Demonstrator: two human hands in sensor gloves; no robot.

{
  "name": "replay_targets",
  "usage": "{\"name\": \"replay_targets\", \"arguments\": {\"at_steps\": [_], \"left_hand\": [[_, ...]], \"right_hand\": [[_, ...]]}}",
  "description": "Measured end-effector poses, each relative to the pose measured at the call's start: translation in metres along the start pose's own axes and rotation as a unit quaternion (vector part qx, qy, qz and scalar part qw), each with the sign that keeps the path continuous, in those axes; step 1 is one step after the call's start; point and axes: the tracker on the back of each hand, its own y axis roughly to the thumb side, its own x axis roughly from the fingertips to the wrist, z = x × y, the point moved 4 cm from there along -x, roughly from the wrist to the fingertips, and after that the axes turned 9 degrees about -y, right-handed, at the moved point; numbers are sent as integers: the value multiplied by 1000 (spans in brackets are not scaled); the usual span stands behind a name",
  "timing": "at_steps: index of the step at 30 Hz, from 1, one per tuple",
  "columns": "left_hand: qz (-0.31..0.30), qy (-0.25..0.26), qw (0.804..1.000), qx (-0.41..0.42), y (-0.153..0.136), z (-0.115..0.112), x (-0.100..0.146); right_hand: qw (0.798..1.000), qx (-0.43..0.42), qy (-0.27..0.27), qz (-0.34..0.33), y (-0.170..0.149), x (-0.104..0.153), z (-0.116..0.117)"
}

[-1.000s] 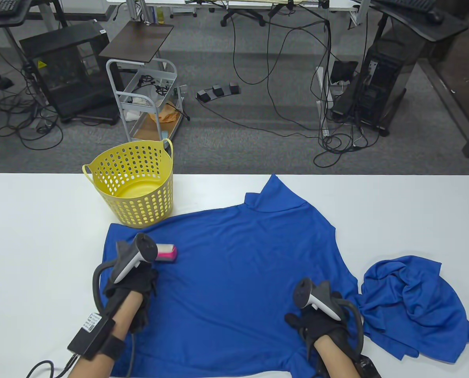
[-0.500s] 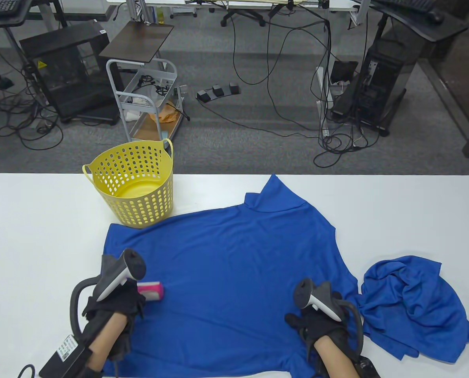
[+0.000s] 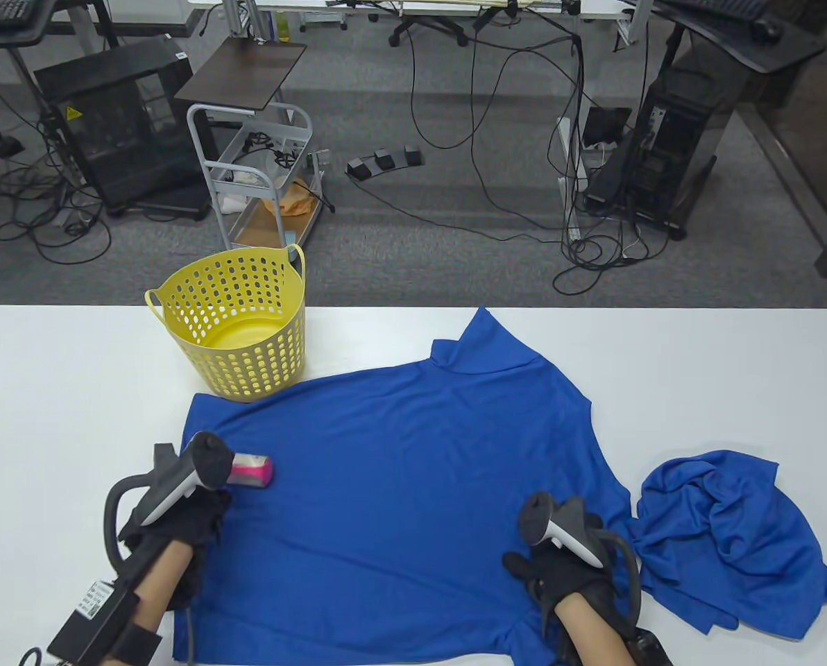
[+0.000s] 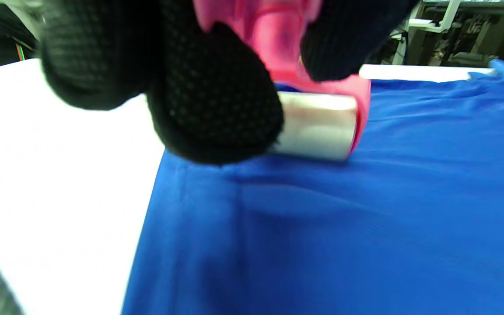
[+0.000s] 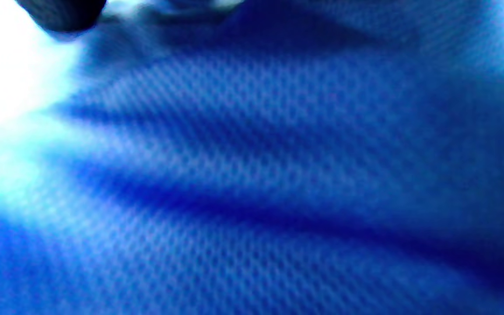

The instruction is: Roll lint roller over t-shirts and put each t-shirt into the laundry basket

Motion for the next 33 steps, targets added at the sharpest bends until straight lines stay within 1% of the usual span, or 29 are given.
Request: {"name": "replay_targets", "arguments": {"at_steps": [2,4,6,7,8,11,16,18,19,20,22,24,26,28,30,31,33], "left_hand": [[2,-27,1000,7,-6,0,22],[8,-57,998,-14,-7,-2,42],[13,-86,996,-33,-6,-7,50],[22,-85,996,-33,-5,-9,51],[23,-72,997,-33,-3,-8,50],[42,-44,997,-38,4,-2,34],[77,6,997,-1,15,16,-26],[65,4,998,-13,23,14,-46],[78,-7,996,-33,25,12,-54],[87,-15,995,-37,27,10,-59],[88,-6,996,-31,29,9,-62],[86,-1,996,-25,26,8,-60],[80,2,997,-13,20,7,-53],[68,-1,998,6,13,7,-39],[53,-2,998,21,8,7,-19],[50,-12,999,19,5,6,-5],[49,-39,998,6,2,1,14]], "right_hand": [[1000,-2,-2,0,0,0,0],[1000,-4,-3,1,0,0,1],[1000,-1,-5,3,0,0,1],[1000,0,-5,3,0,0,1],[1000,-1,-6,3,0,0,1],[1000,-3,-8,2,0,0,1],[1000,-6,-10,1,0,0,1],[1000,-7,-11,0,0,0,1],[1000,-7,-11,-1,0,0,1],[1000,-8,-12,-1,-1,0,1],[1000,-7,-11,-2,-1,0,2],[1000,-8,-10,-1,-1,0,2],[1000,-8,-9,-1,-1,0,2],[1000,-9,-10,-1,-1,0,2],[1000,-9,-11,0,-1,0,2],[1000,-10,-12,0,-1,0,2],[1000,-10,-11,0,-1,0,2]]}}
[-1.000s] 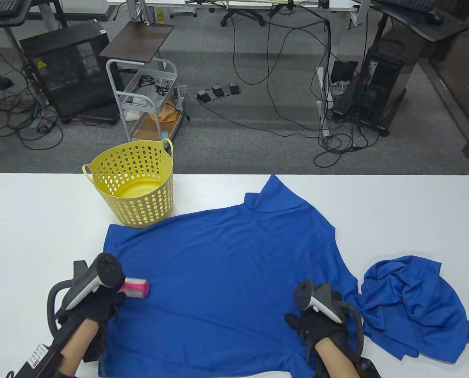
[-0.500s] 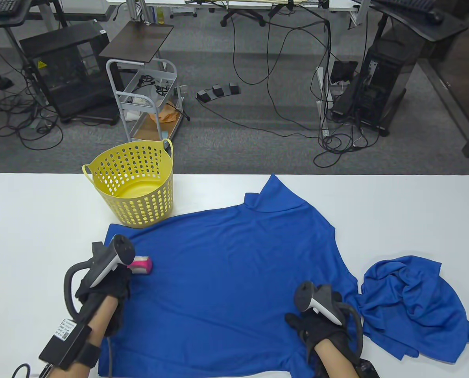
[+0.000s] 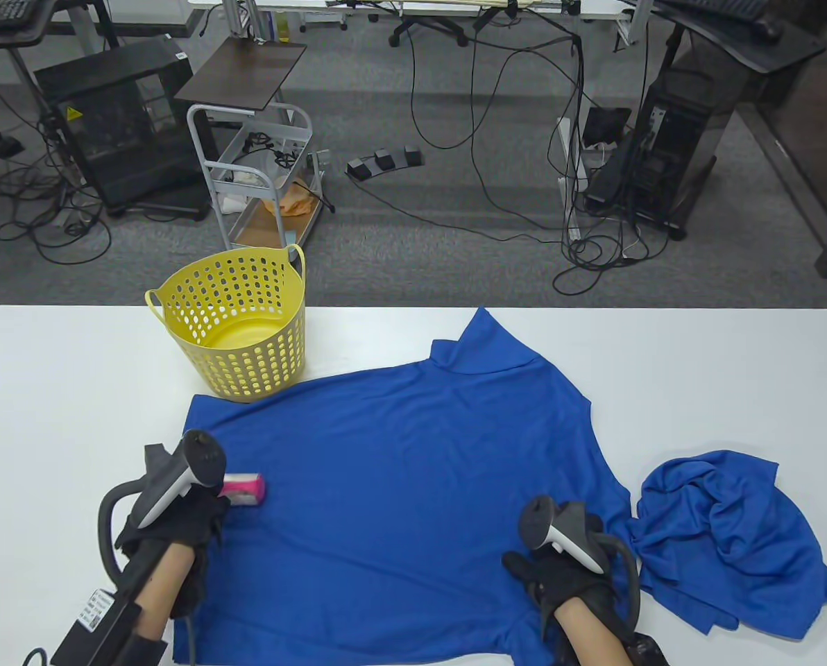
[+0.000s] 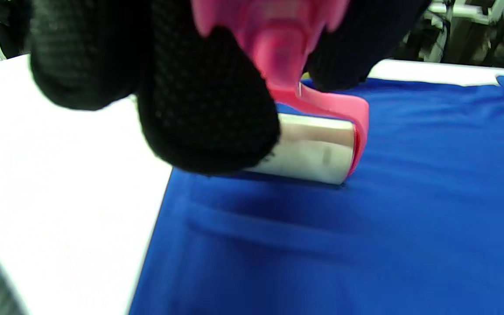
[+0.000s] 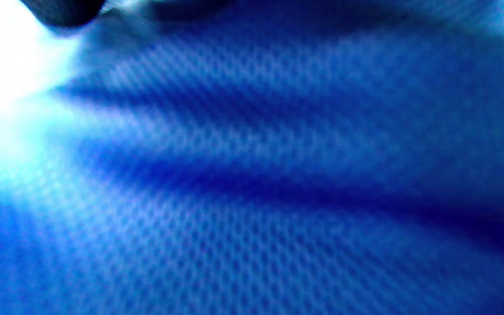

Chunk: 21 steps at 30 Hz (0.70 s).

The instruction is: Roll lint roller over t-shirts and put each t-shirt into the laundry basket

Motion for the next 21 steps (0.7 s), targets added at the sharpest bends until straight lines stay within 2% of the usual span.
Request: {"name": "replay_targets", "arguments": {"at_steps": [4,6,8,11,16,18,21], "left_hand": [[17,-63,997,-40,-3,-18,35],[25,-55,996,-59,0,-20,42],[46,-44,996,-61,2,-19,36],[63,-9,997,-40,6,-7,13],[103,37,994,0,16,13,-47],[118,37,992,-2,19,18,-66],[121,6,992,21,20,14,-89]], "right_hand": [[1000,1,-1,0,0,0,0],[1000,0,-1,1,0,0,0],[1000,-1,0,1,0,0,0],[1000,0,0,0,0,0,0],[1000,-1,0,-1,0,0,1],[1000,-1,0,-1,0,0,1],[1000,-2,1,-1,0,0,1]]}}
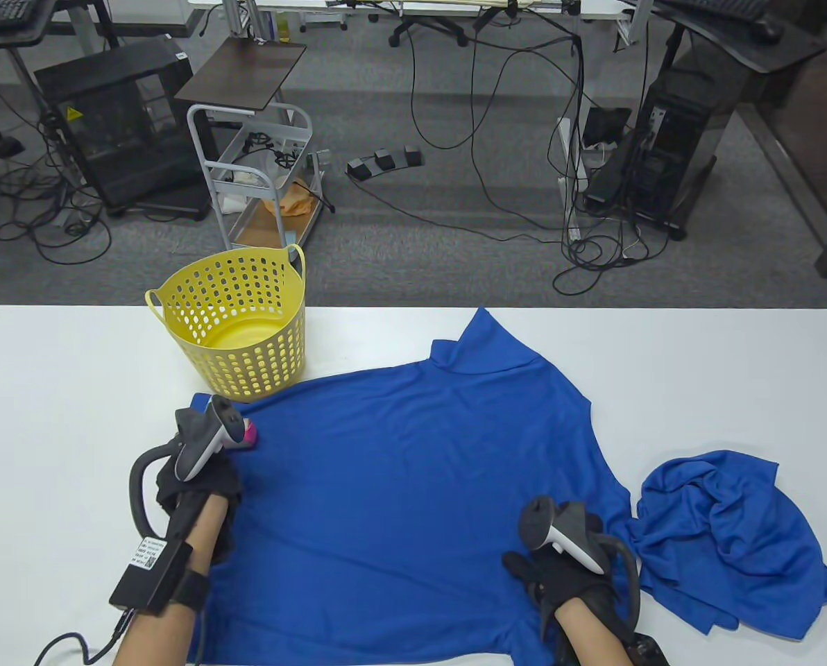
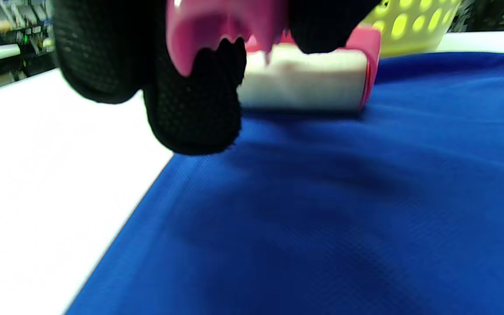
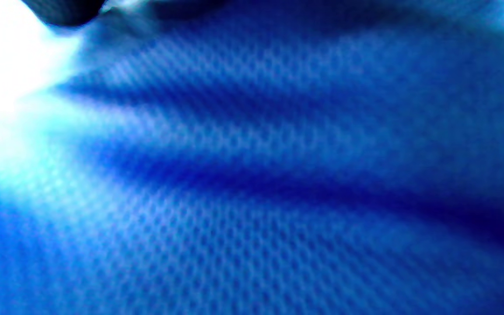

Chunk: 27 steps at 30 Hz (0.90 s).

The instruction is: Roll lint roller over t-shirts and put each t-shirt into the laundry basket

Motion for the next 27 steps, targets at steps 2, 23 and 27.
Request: {"name": "replay_targets", "arguments": {"at_steps": [2,23,27], "left_hand": [[-3,-12,1000,4,-1,-3,-9],[77,64,981,167,-176,-17,-25],[93,37,980,173,-193,-35,-39]], "right_hand": [[1000,-1,2,0,0,0,0],[1000,-3,3,1,-1,0,1],[1000,-3,4,1,-1,0,2]]}}
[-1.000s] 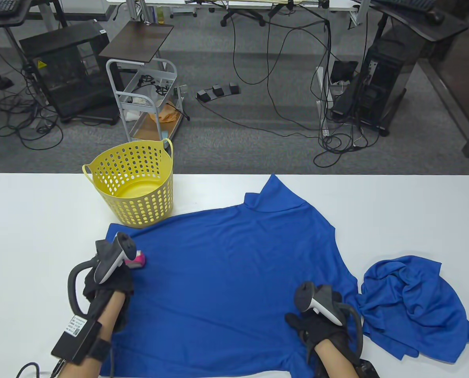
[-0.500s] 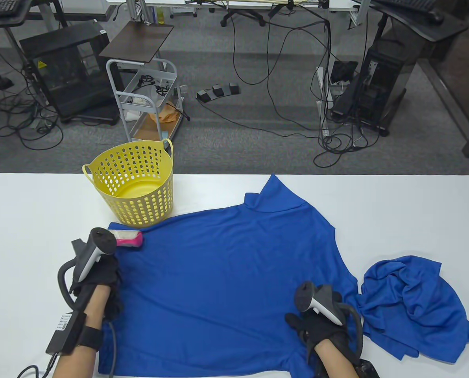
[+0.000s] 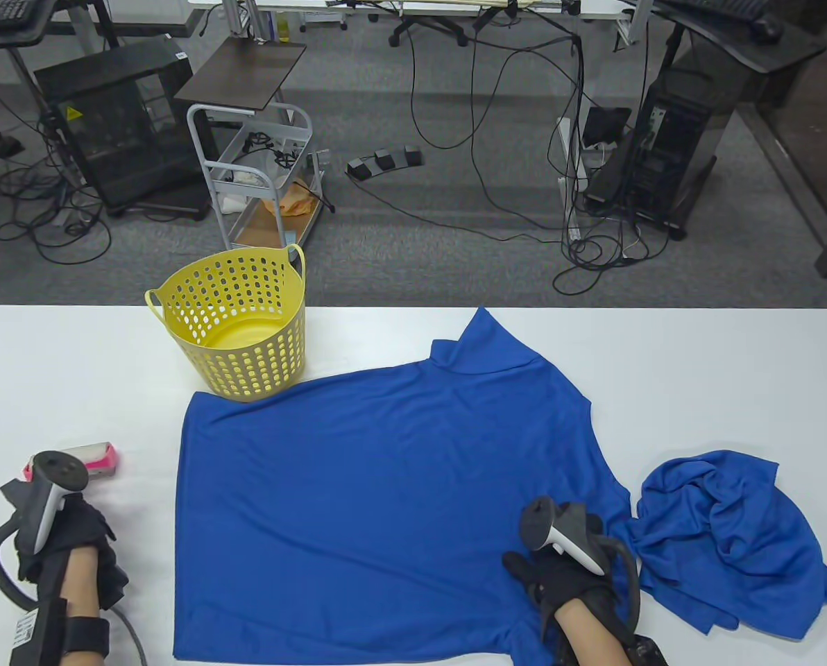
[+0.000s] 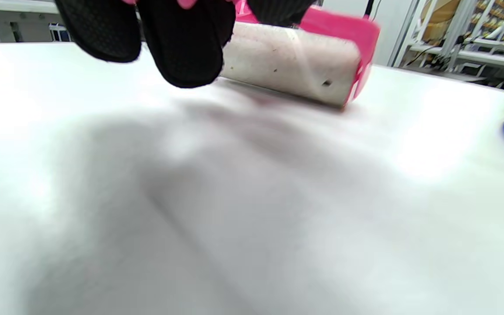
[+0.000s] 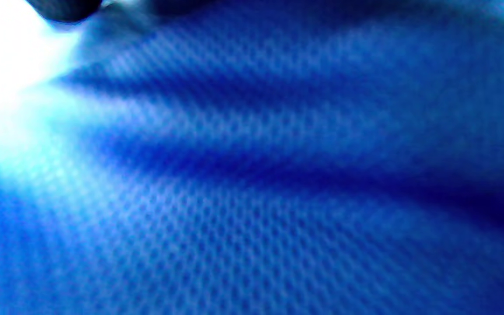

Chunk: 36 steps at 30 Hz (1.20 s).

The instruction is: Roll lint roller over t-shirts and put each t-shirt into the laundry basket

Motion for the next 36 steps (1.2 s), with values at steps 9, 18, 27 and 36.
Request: {"name": "replay_targets", "arguments": {"at_steps": [9,18,27,36], "left_hand": [[5,-6,998,-59,1,-9,-3],[-273,-15,961,-50,70,-4,79],[-464,-215,850,-124,102,-86,139],[-500,-186,833,-151,111,-104,134]], "right_hand": [[1000,0,-2,3,-1,0,0],[990,-40,-137,21,-9,15,-47],[970,13,-193,-149,-16,57,-83],[966,76,-106,-225,-15,44,-47]]}}
